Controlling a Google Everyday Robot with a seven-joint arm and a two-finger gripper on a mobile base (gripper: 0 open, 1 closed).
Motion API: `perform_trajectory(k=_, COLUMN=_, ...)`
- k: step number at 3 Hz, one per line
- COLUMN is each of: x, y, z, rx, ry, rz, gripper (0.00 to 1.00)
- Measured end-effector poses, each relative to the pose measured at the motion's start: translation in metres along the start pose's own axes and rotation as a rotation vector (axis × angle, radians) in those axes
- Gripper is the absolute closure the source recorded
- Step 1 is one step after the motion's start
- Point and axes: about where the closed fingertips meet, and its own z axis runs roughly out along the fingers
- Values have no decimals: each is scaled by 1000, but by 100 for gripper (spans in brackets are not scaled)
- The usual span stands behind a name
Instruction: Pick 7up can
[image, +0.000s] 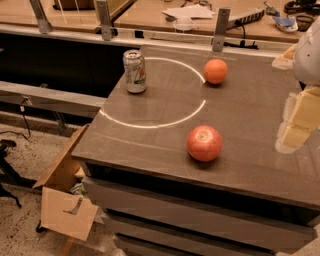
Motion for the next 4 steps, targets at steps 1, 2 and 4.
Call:
perform_trajectory(k=1, x=0, y=0, z=0, rx=0, ry=0, rz=0, gripper=0)
perform_trajectory(k=2, x=-4, y=-9, z=2, rx=12, ry=-66, rz=50, gripper=0)
perform_trajectory(k=4, x=-41, y=-78, z=28, rx=63, ry=-440, rz=257, gripper=0)
